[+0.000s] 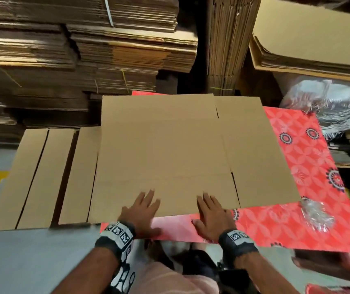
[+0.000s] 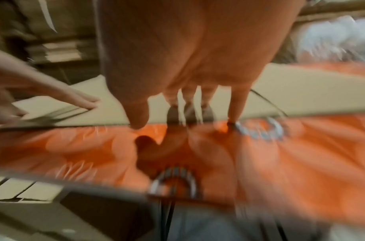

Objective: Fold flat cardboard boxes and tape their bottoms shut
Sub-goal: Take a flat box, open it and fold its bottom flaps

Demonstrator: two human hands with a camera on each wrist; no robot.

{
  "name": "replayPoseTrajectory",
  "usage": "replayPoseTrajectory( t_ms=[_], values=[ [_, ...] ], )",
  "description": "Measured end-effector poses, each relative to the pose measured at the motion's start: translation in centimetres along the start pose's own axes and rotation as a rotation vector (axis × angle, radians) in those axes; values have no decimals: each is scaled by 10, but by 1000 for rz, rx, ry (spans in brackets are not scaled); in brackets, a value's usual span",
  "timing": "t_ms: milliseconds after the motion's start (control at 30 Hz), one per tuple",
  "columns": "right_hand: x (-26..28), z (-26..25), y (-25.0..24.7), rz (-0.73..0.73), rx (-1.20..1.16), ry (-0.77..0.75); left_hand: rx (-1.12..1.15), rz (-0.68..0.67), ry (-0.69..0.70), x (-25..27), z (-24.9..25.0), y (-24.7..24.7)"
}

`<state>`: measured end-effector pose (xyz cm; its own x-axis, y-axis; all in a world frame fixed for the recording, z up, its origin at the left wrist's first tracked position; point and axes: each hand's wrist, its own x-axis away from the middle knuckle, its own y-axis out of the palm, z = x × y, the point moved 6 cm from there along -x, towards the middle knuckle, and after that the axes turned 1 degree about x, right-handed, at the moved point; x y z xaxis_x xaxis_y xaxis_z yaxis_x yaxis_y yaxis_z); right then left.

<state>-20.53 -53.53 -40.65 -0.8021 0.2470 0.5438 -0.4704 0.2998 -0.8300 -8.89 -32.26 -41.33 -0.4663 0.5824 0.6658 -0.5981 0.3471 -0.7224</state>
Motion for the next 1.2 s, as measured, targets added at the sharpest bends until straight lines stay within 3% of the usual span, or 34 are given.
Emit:
replayPoseTrajectory(
  t_ms=[67, 167, 300, 400, 500, 633, 733, 900, 1000, 1133, 1200],
  values=[
    [2, 2, 20, -117, -28, -1, -7, 8, -21, 2, 0, 24],
    [-1, 3, 8, 20, -261, 65, 24, -8, -22, 3, -1, 26],
    [7, 49, -5, 381, -868, 594, 76, 1, 5, -1, -8, 19],
    [12, 64, 7, 363, -1384, 856, 116, 4, 4, -1, -10, 16],
    [5, 77, 14, 366, -1609, 909, 110, 16, 5, 0, -9, 14],
    [10, 81, 19, 479, -1943, 1011, 106, 22, 14, 1, -11, 11],
    [16, 86, 20, 502, -2166, 968, 116, 26, 31, -2, -20, 8],
    [15, 95, 19, 501, -2192, 954, 129, 45, 32, 3, -21, -4],
    [7, 90, 11, 434, -2154, 939, 192, 195, -32, 13, -11, -19],
    [1, 90, -2, 397, -2097, 905, 324, 663, -13, 37, 6, -40],
    [-4, 91, -4, 388, -2096, 846, 459, 794, 12, 52, 15, -48]
  ],
)
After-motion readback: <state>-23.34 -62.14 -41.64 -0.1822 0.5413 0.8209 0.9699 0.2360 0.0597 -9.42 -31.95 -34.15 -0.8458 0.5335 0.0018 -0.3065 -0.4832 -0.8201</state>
